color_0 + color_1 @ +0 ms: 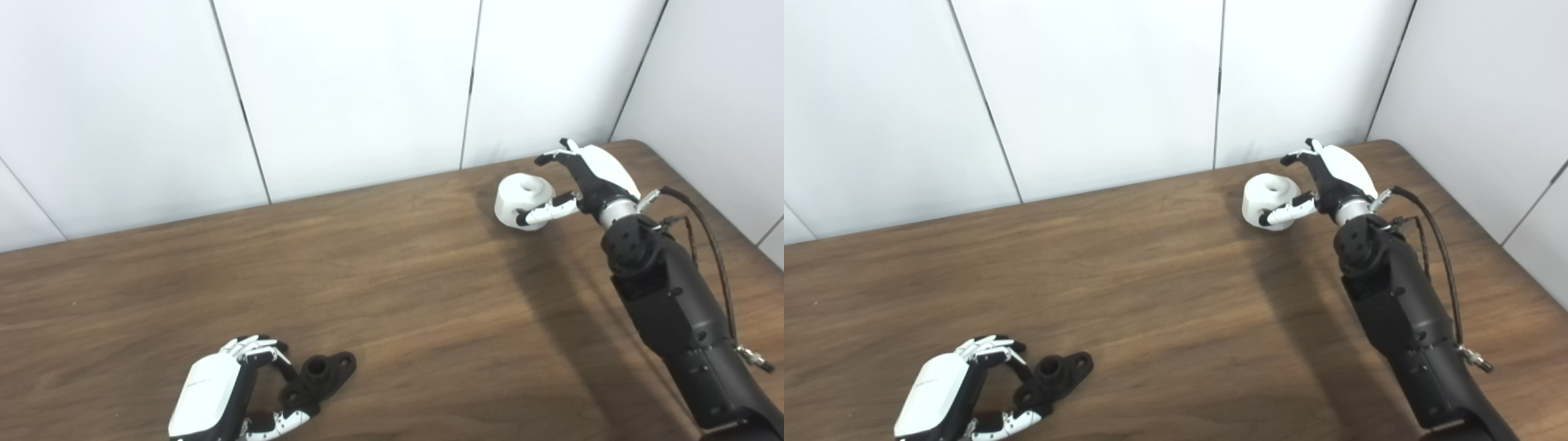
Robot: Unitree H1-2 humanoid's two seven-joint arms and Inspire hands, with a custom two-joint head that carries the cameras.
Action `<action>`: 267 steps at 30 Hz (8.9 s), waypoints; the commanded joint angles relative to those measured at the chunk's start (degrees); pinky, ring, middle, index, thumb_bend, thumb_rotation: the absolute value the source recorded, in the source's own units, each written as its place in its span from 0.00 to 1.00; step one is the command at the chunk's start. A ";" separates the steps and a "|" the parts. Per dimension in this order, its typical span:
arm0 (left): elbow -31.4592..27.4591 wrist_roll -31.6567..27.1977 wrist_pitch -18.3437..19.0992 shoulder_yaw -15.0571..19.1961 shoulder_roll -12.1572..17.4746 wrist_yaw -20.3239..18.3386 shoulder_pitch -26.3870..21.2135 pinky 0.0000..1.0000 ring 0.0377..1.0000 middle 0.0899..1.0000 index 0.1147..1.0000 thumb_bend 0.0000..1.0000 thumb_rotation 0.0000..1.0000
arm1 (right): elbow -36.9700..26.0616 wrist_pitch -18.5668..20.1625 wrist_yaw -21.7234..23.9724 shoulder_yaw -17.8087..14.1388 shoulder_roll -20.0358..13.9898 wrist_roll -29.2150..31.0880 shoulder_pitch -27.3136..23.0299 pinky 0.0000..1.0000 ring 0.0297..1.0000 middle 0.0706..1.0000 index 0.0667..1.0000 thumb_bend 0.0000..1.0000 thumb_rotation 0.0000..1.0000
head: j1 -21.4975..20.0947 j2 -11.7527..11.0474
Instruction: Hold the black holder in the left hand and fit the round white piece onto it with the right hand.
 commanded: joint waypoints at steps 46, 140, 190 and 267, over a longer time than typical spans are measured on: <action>-0.11 0.71 0.01 0.22 -0.40 -0.50 0.68 0.90 0.82 0.72 0.42 0.52 0.04 | 4.67 -3.01 -3.40 2.30 -3.92 -0.90 -4.11 1.00 0.97 0.86 0.53 0.79 0.19 | 0.21 -0.47; 2.59 9.24 4.82 -6.63 -5.51 0.36 -1.22 0.93 0.86 0.75 0.42 0.52 0.05 | -38.39 -0.13 32.74 14.80 14.65 -6.18 -2.23 1.00 0.95 0.79 0.44 0.53 0.14 | 20.99 3.90; 3.04 9.66 5.69 -7.13 -6.21 0.47 -1.84 0.93 0.86 0.75 0.42 0.52 0.05 | -35.07 -1.63 29.68 17.50 15.05 -6.20 0.64 1.00 0.96 0.80 0.44 0.52 0.14 | 21.09 4.36; 2.35 10.00 6.93 -8.26 -6.94 0.37 -1.84 0.93 0.86 0.75 0.42 0.52 0.05 | -32.09 -5.51 24.39 20.65 12.92 -6.40 3.42 1.00 0.96 0.81 0.45 0.53 0.14 | 22.08 4.55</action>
